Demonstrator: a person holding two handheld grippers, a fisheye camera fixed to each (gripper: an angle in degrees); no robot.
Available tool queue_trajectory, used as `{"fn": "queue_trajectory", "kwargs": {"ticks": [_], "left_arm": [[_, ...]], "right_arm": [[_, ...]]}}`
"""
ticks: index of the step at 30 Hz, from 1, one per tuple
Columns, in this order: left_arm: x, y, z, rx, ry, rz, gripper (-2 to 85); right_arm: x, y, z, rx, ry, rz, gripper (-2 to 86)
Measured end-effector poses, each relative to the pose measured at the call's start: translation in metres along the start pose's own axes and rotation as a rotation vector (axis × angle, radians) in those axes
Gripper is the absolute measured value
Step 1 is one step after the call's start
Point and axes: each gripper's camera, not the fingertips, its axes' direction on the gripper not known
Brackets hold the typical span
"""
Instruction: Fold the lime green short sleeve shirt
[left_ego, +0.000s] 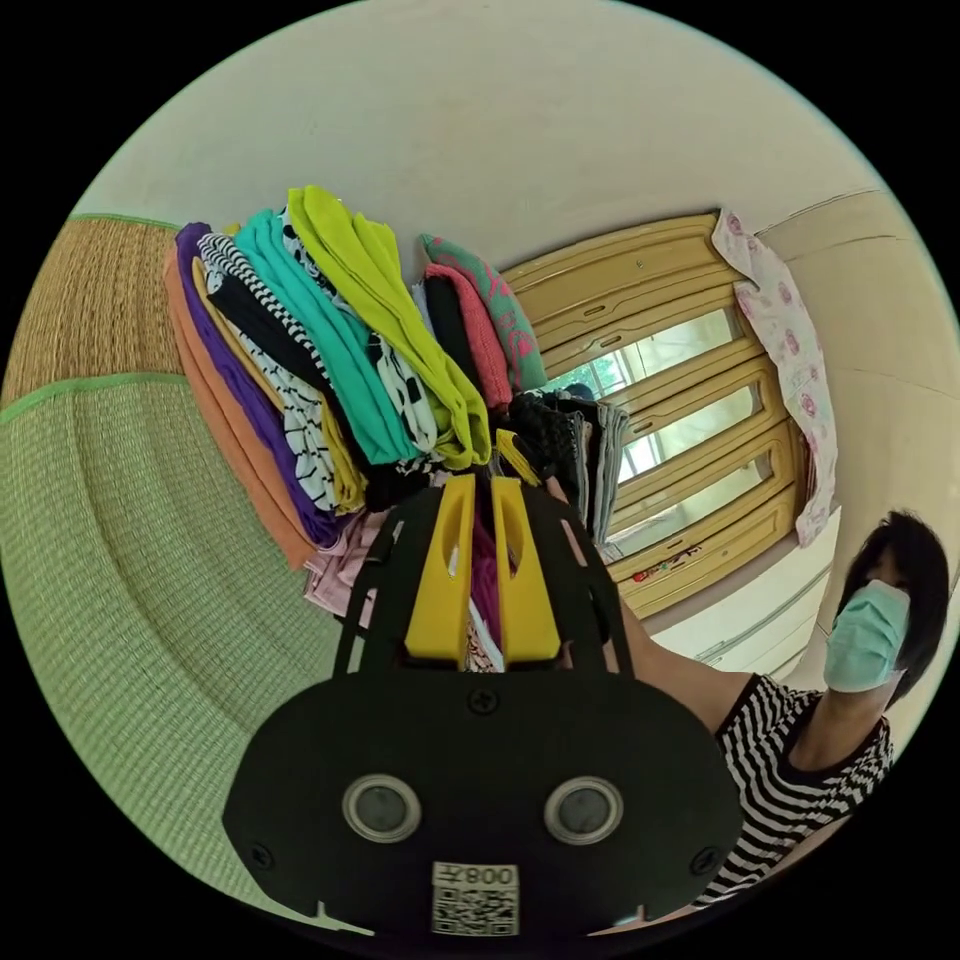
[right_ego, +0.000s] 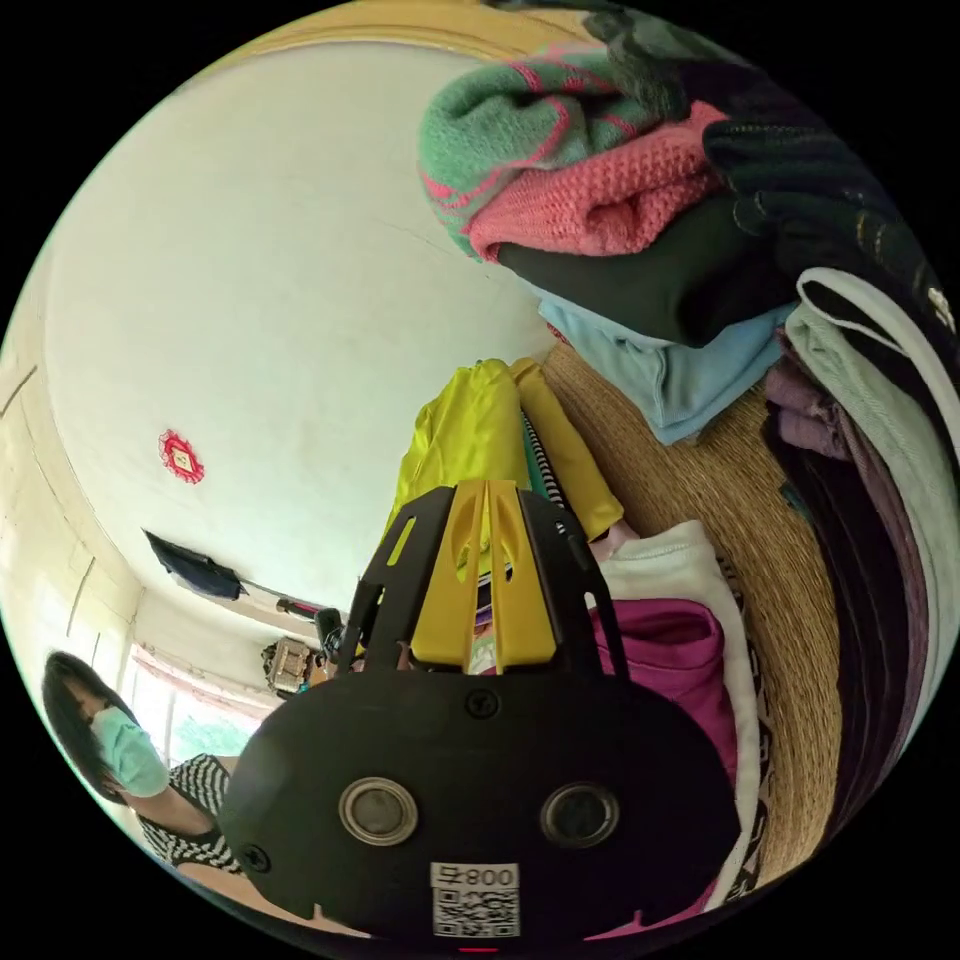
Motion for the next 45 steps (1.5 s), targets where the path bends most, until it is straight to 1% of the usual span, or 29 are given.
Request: {"fn": "queue_trajectory", "kwargs": {"ticks": [2,6,8,10,11,13,15,18,21,23,24,26,27,28,29,30,31,32,34,35,37,40,43,45], "left_arm": [[0.023,-0.010,0.001,0.028,0.005,0.042,1.6],[0.058,-0.035,0.020,0.020,-0.034,0.115,0.5],[0.067,-0.049,0.042,-0.011,-0.078,0.106,0.3],[0.066,-0.053,0.056,-0.028,-0.139,0.036,0.2],[0.067,-0.054,0.062,-0.028,-0.112,0.023,0.1],[0.075,-0.051,0.066,-0.008,-0.075,0.003,0.1],[0.091,-0.046,0.066,0.005,-0.054,0.043,0.1],[0.122,-0.028,0.066,-0.043,-0.080,0.131,0.1],[0.148,0.012,0.064,-0.133,-0.154,0.203,0.1],[0.168,0.061,0.067,-0.256,-0.241,0.257,0.1],[0.172,0.076,0.069,-0.284,-0.273,0.263,0.1],[0.187,0.135,0.079,-0.428,-0.384,0.277,0.1],[0.191,0.149,0.082,-0.463,-0.417,0.278,0.1],[0.196,0.177,0.088,-0.513,-0.493,0.263,0.1],[0.201,0.202,0.095,-0.563,-0.548,0.259,0.1],[0.204,0.214,0.099,-0.593,-0.576,0.263,0.1],[0.210,0.235,0.108,-0.640,-0.646,0.267,0.1],[0.215,0.254,0.118,-0.678,-0.711,0.292,0.1],[0.221,0.278,0.134,-0.721,-0.779,0.304,0.2],[0.225,0.289,0.139,-0.696,-0.808,0.309,0.2],[0.229,0.302,0.140,-0.654,-0.814,0.312,0.2],[0.226,0.321,0.132,-0.576,-0.756,0.260,0.2],[0.218,0.335,0.124,-0.545,-0.692,0.159,0.2],[0.215,0.343,0.124,-0.564,-0.630,0.103,0.1]], "right_arm": [[-0.028,0.013,0.001,0.023,0.012,-0.061,0.4],[-0.105,0.030,0.061,-0.104,0.023,-0.208,0.1],[-0.132,0.033,0.102,-0.193,0.068,-0.250,0.0],[-0.150,0.036,0.156,-0.312,0.191,-0.231,0.0],[-0.153,0.037,0.165,-0.327,0.207,-0.228,0.0],[-0.166,0.041,0.175,-0.317,0.209,-0.200,0.0],[-0.183,0.049,0.165,-0.268,0.170,-0.224,0.0],[-0.218,0.071,0.141,-0.213,0.171,-0.279,0.0],[-0.259,0.115,0.112,-0.176,0.132,-0.360,0.0],[-0.287,0.159,0.099,-0.167,0.117,-0.427,0.0],[-0.306,0.195,0.095,-0.177,0.143,-0.471,0.0],[-0.330,0.256,0.099,-0.206,0.225,-0.525,0.0],[-0.342,0.298,0.108,-0.253,0.298,-0.558,0.0],[-0.349,0.338,0.121,-0.303,0.378,-0.568,0.0],[-0.351,0.358,0.128,-0.329,0.414,-0.566,0.0],[-0.353,0.397,0.145,-0.395,0.463,-0.567,0.0],[-0.353,0.433,0.164,-0.483,0.500,-0.571,0.0],[-0.352,0.448,0.173,-0.521,0.524,-0.559,0.0],[-0.348,0.499,0.201,-0.627,0.595,-0.537,0.1],[-0.347,0.508,0.207,-0.646,0.619,-0.531,0.1],[-0.361,0.528,0.202,-0.547,0.650,-0.535,0.2],[-0.374,0.530,0.199,-0.527,0.657,-0.491,0.2],[-0.385,0.516,0.188,-0.570,0.587,-0.417,0.4],[-0.401,0.501,0.169,-0.529,0.534,-0.408,0.7]]}}
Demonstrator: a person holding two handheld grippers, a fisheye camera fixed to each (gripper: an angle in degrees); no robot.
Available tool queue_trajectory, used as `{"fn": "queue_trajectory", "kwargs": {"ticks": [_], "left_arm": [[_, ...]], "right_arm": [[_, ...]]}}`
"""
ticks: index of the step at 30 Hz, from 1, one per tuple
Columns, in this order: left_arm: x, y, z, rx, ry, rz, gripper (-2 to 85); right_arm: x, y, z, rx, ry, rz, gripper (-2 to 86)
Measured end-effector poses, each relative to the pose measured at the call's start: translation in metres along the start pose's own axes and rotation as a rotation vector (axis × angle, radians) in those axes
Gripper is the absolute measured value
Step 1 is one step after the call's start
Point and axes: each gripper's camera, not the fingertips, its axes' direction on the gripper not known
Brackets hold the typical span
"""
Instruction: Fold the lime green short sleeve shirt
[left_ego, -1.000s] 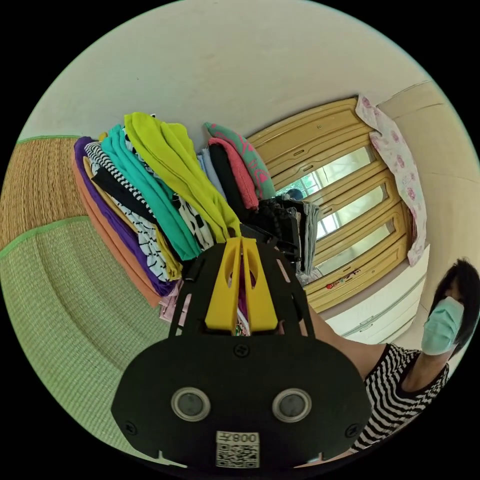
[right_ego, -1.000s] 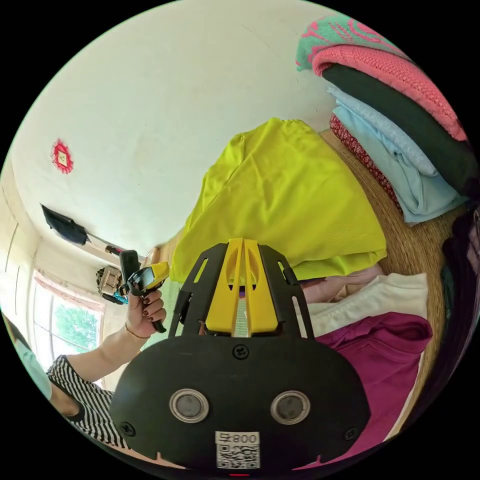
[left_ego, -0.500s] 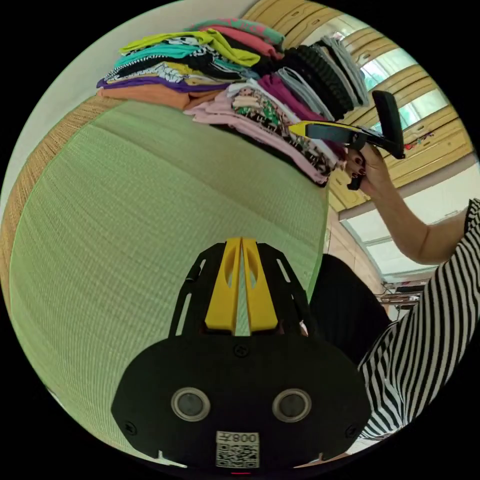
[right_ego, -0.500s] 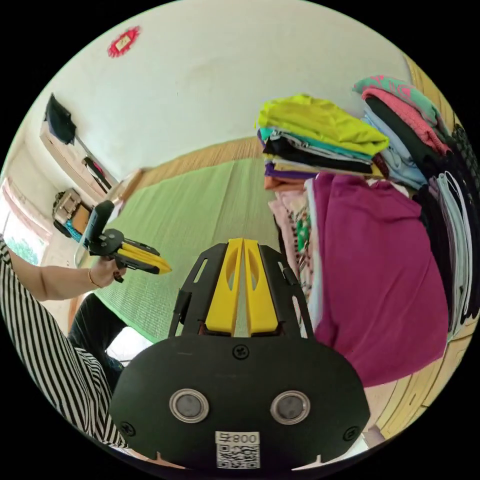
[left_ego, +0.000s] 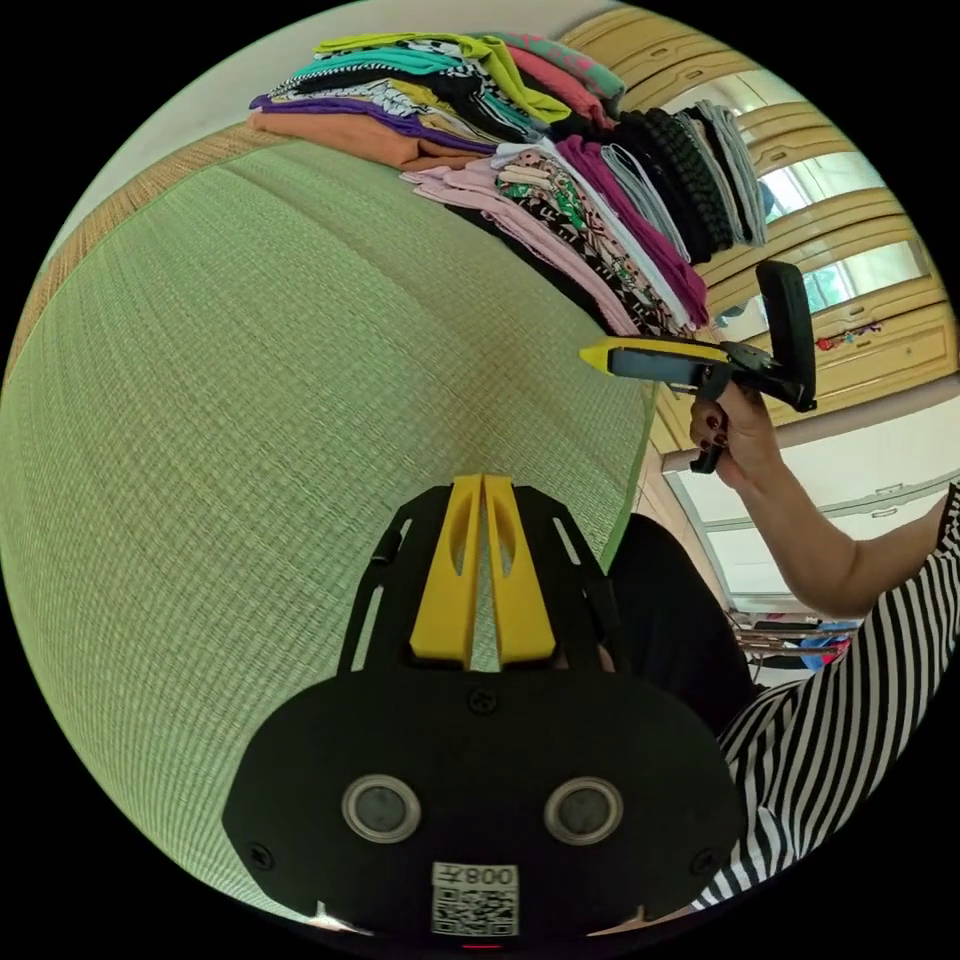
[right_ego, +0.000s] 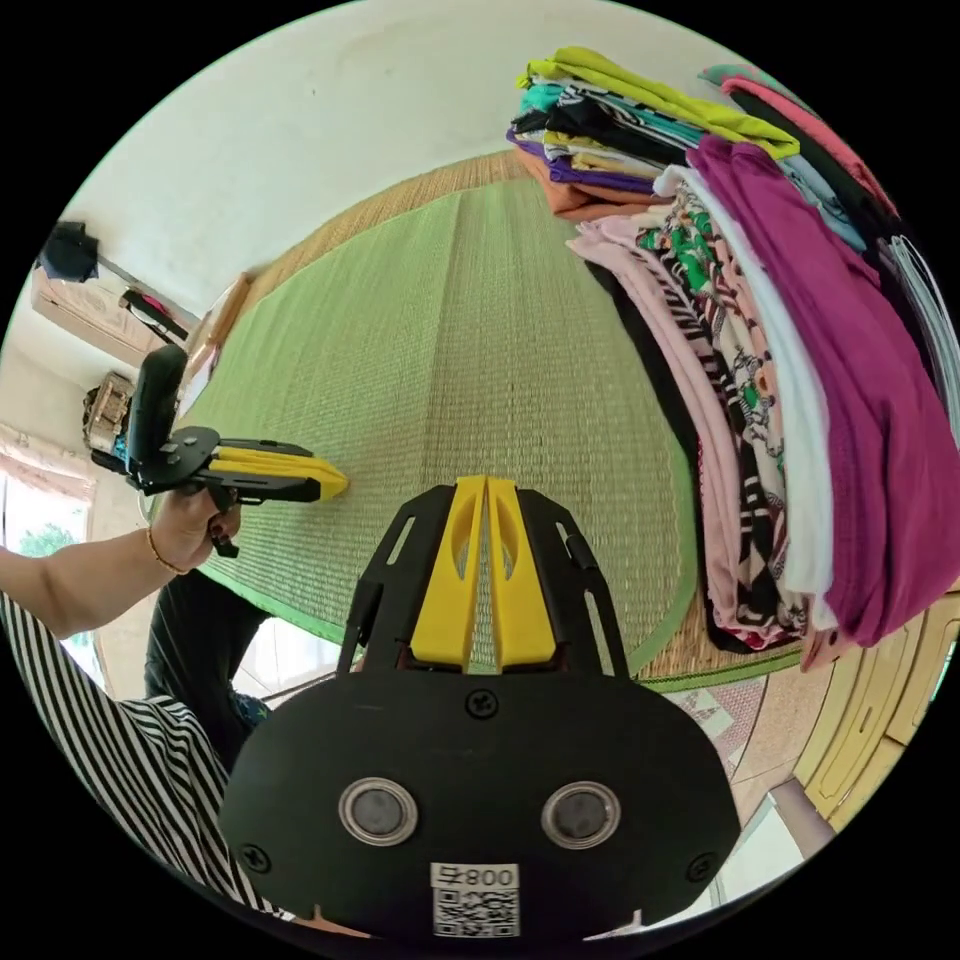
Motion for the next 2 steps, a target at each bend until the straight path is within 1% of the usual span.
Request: {"fn": "queue_trajectory", "kwargs": {"ticks": [2], "left_arm": [[0.006,0.011,0.003,0.031,0.060,0.017,0.1]], "right_arm": [[0.001,-0.008,-0.041,0.089,0.035,-0.005,1.4]]}}
